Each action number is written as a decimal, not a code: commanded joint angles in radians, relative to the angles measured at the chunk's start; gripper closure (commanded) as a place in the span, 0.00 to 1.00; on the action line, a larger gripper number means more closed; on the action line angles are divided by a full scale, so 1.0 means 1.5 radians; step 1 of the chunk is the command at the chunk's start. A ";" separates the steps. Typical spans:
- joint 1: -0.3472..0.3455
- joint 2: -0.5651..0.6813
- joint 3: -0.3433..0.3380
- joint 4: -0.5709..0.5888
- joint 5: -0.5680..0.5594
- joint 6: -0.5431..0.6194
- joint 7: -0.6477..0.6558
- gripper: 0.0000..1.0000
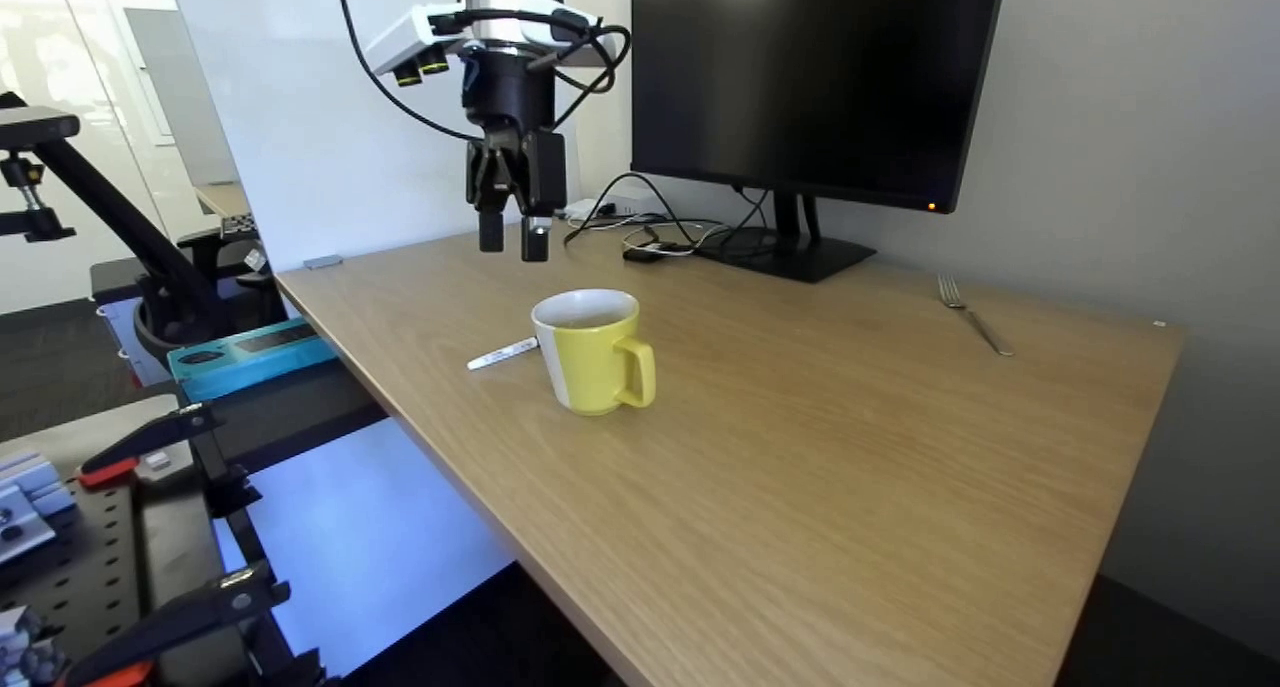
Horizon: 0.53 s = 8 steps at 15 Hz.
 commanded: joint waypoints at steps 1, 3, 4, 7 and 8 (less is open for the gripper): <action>-0.010 0.058 -0.007 0.046 0.015 0.013 -0.033 0.00; -0.013 0.082 -0.012 0.064 0.015 0.019 -0.039 0.00; -0.016 0.094 -0.015 0.072 0.016 0.023 -0.042 0.00; -0.025 0.122 -0.017 0.089 0.024 0.029 -0.054 0.00; -0.027 0.129 -0.016 0.092 0.027 0.031 -0.058 0.00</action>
